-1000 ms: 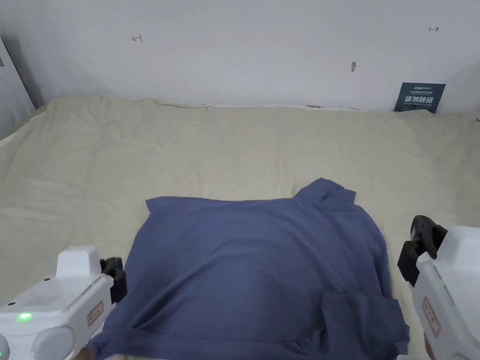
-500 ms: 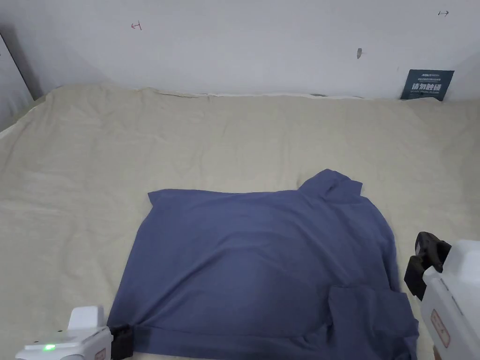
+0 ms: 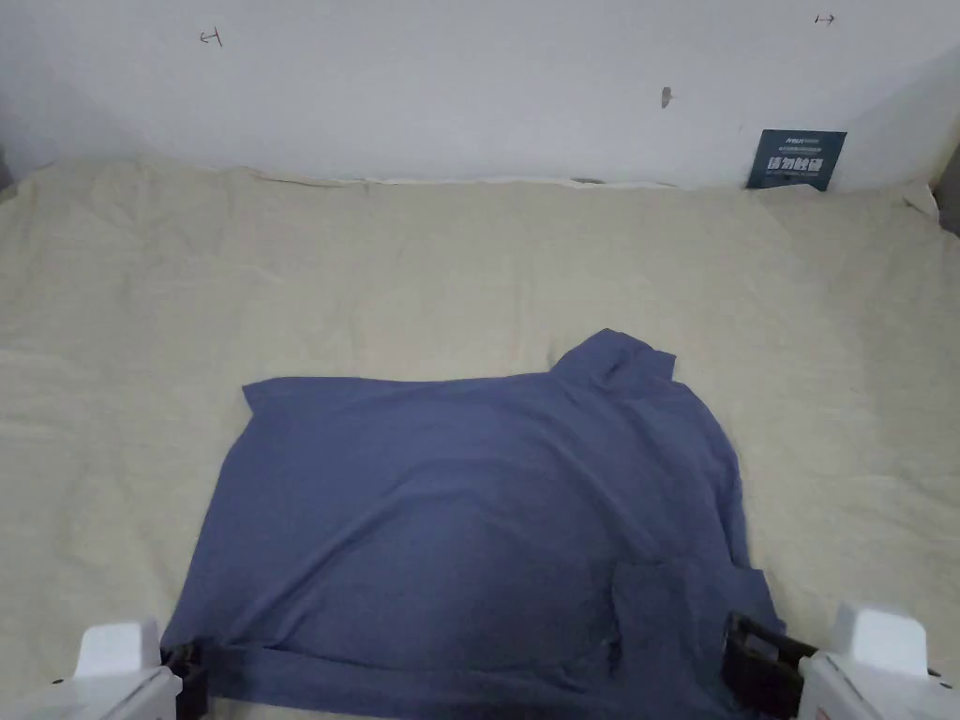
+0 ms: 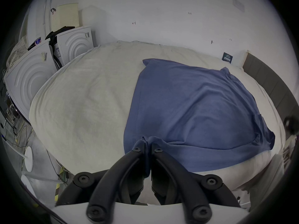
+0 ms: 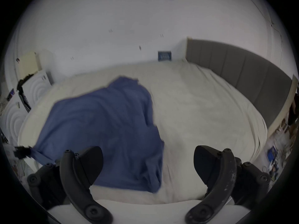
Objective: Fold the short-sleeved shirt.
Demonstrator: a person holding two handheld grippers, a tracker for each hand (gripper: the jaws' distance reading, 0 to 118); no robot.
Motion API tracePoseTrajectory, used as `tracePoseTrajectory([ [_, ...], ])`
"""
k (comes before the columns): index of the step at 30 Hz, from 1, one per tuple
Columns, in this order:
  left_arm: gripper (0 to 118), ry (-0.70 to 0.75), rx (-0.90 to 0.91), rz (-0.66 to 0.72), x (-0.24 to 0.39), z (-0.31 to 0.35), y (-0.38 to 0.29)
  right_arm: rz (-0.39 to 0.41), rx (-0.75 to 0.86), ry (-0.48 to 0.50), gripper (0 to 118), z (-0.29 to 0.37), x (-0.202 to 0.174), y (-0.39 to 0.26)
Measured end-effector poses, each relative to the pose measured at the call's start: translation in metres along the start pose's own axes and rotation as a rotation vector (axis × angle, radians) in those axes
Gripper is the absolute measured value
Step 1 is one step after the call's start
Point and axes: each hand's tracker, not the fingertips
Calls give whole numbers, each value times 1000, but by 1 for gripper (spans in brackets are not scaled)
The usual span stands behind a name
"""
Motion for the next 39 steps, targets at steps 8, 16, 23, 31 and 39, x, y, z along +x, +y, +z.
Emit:
tracePoseTrajectory([
  [8,7,-1,10,-21,7,3,7,5,-144,53,47,-34,-12,-31],
  [16,7,3,12,19,-6,-6,10,3,-111,100,7,-19,-12,-19],
  [23,7,-7,61,62,-10,-17,43,14,59,114,8,-11,-6,36],
  [31,7,4,109,45,4,-50,99,47,145,103,8,-64,-14,100],
  [39,7,22,-19,52,14,-136,139,130,37,39,8,-133,-55,126],
])
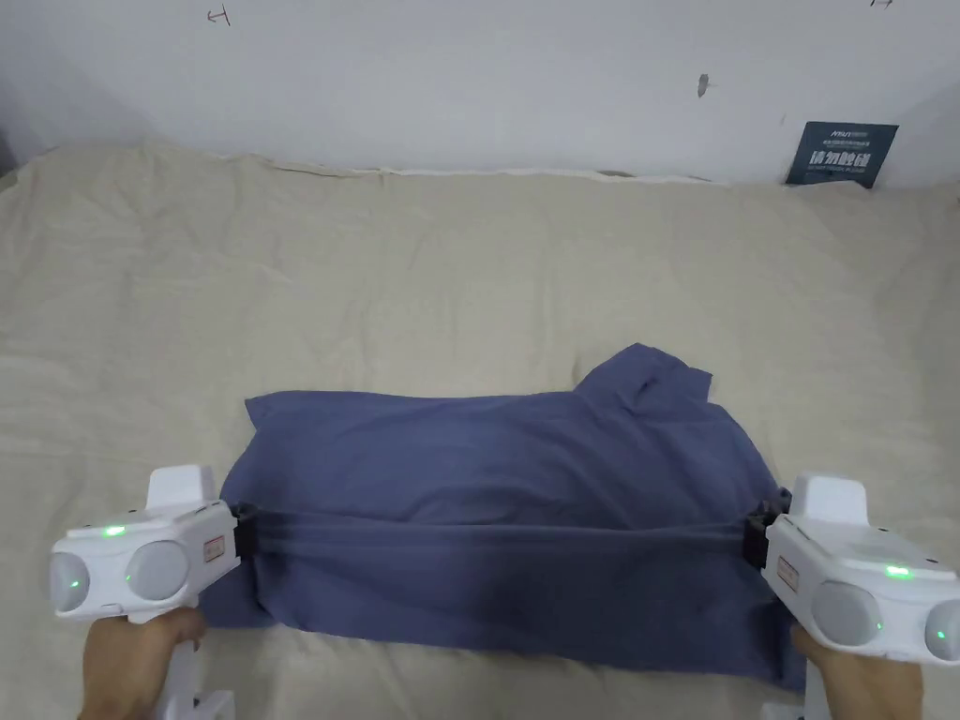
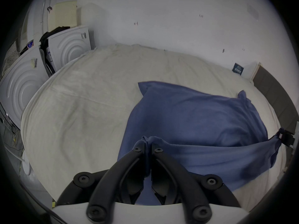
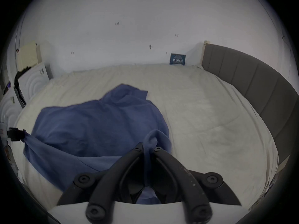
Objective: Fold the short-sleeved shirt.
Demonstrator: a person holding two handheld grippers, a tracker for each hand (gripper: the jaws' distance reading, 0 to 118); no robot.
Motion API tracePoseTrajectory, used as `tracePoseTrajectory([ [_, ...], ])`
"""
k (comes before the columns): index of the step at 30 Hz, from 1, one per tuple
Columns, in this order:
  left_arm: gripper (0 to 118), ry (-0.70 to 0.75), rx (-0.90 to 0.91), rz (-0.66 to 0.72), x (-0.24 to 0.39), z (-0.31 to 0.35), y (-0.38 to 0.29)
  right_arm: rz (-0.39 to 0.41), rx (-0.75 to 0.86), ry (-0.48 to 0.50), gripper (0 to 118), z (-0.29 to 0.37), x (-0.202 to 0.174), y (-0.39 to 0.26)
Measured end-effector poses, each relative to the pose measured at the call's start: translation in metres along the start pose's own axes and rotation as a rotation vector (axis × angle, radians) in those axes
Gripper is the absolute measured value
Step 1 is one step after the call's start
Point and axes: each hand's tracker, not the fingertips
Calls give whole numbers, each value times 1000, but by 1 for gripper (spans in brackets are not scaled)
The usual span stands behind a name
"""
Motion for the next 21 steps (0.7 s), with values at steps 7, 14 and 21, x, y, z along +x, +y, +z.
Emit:
tracePoseTrajectory([
  [7,8,43,-126,-92,15,-48,2,-50,-204,-7,8,-52,-12,-9],
  [14,36,72,-115,-130,18,-27,7,-97,-213,-20,36,-37,-14,-9],
  [21,115,-12,138,-41,13,63,28,-86,33,39,100,51,-3,20],
])
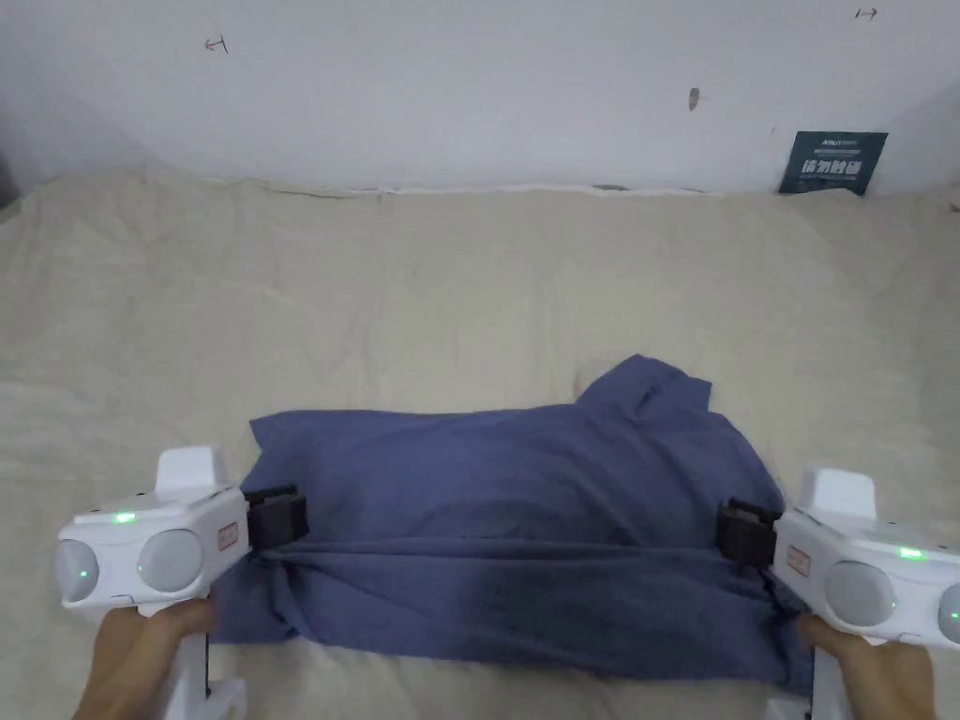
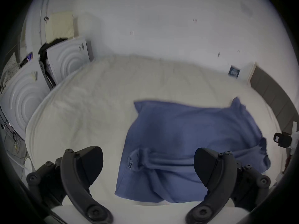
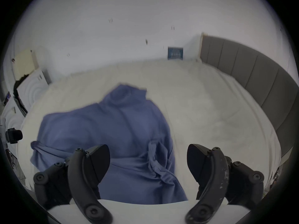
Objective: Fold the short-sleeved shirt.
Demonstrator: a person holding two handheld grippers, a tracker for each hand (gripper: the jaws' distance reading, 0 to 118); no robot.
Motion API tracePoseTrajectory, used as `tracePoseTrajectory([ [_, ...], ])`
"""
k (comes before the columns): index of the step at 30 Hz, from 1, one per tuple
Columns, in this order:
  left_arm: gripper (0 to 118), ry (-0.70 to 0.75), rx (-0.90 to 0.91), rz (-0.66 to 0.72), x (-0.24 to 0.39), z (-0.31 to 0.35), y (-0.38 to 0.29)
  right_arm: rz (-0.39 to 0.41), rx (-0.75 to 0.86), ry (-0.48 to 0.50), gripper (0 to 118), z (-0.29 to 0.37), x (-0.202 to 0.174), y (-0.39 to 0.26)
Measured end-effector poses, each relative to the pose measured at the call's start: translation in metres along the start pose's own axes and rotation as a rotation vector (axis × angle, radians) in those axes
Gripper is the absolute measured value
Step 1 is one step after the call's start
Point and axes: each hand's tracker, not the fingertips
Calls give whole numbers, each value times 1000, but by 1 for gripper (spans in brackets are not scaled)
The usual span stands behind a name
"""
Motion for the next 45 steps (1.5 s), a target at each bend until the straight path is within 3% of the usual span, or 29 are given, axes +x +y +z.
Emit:
tracePoseTrajectory([
  [8,114,-7,376,-61,29,110,16,132,383,-41,100,109,3,11],
  [12,109,-6,497,-93,47,147,-4,129,488,-61,100,147,3,-7],
  [13,103,-9,513,-106,50,153,-9,125,496,-58,100,152,3,-11],
  [14,87,-9,526,-118,51,152,-16,125,507,-53,96,157,5,-15],
  [15,73,-4,536,-131,55,155,-23,122,515,-47,88,160,5,-19],
  [16,52,0,533,-143,59,157,-27,118,519,-43,75,163,4,-22],
  [17,22,4,526,-152,62,159,-31,114,522,-41,49,165,4,-26],
  [18,7,2,518,-157,64,159,-34,110,521,-41,28,165,5,-28],
  [19,0,-10,512,-153,64,160,-37,109,521,-41,10,164,6,-30],
  [21,0,-69,492,-137,64,160,-40,109,528,-44,1,168,2,-35],
  [28,0,-49,457,-133,54,152,-37,95,509,-39,1,171,-3,-34],
  [34,0,-54,292,-100,28,117,-28,98,488,-31,1,162,-7,-29],
  [37,8,-37,184,-127,16,90,-25,103,474,-29,1,156,-10,-27],
  [39,62,-41,108,-111,5,70,-23,103,465,-30,1,151,-12,-26],
  [42,90,-8,-6,-65,-8,38,-25,96,444,-38,1,142,-14,-24],
  [43,109,3,-40,-65,-11,29,-26,94,440,-40,1,140,-14,-24],
  [44,118,27,-58,-56,-13,20,-30,91,433,-44,1,136,-12,-24],
  [45,116,40,-82,-63,-16,10,-34,88,424,-49,1,132,-12,-24],
])
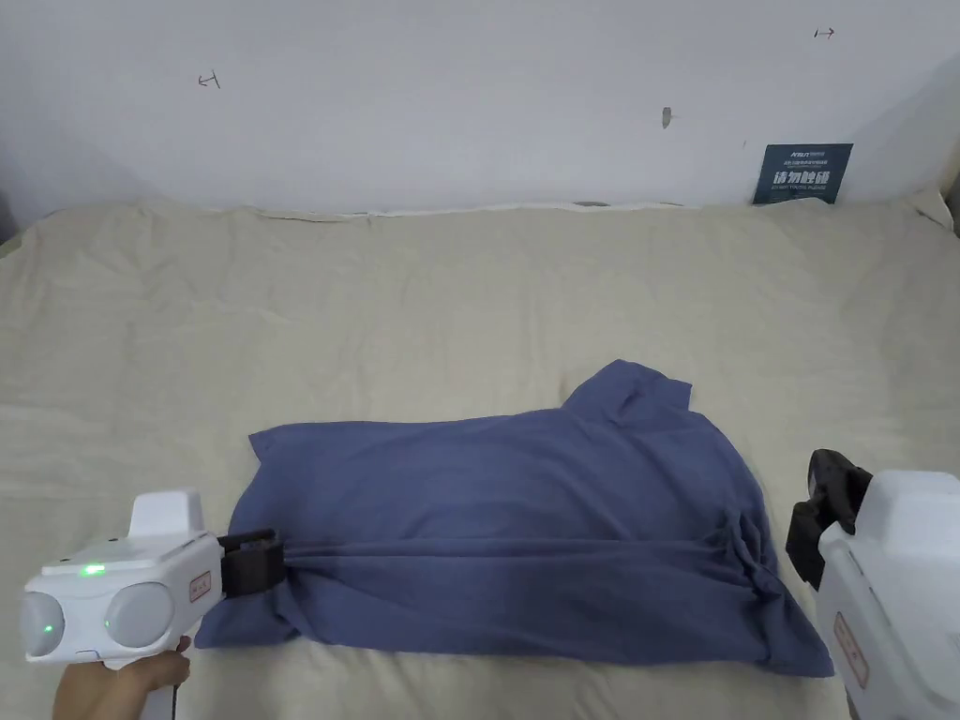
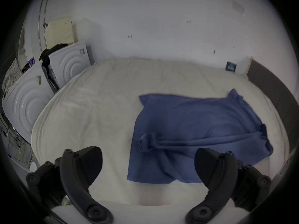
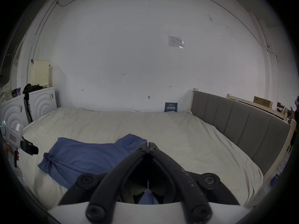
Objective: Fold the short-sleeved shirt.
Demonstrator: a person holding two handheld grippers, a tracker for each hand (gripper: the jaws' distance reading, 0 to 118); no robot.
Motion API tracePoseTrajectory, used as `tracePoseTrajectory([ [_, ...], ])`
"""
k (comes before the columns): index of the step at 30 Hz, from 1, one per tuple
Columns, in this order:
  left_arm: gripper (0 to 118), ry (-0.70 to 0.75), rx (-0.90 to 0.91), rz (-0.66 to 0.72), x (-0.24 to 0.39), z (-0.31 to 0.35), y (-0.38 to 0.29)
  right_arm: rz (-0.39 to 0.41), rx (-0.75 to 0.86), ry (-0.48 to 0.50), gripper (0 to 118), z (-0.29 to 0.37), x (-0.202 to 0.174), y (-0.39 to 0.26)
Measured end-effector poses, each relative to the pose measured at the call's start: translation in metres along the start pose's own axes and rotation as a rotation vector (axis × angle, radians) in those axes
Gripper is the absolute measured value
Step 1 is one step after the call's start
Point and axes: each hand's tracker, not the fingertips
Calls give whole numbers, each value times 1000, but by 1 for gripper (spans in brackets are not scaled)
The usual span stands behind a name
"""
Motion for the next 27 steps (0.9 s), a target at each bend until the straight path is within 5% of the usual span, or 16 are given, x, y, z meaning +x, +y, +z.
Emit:
tracePoseTrajectory([
  [6,105,41,-192,-1,-10,-59,-30,-2,-57,-18,2,-19,1,-9],
  [11,49,-43,-206,48,-13,-70,-50,-6,-107,-27,2,-36,9,-20],
  [13,15,-21,-192,28,-8,-62,-46,-8,-131,-27,2,-42,12,-26],
  [15,8,-69,-176,20,-3,-58,-43,-15,-170,-26,3,-49,16,-35],
  [18,8,-48,-142,-45,1,-50,-34,-61,-289,-17,30,-65,26,-52],
  [21,8,-76,-101,-23,0,-32,-20,-122,-441,-14,82,-89,41,-79],
  [23,8,-86,-83,-14,-1,-23,-15,-150,-537,-36,106,-105,46,-99],
  [27,8,-97,-65,-1,-1,-15,-11,-194,-652,-58,106,-128,50,-134],
])
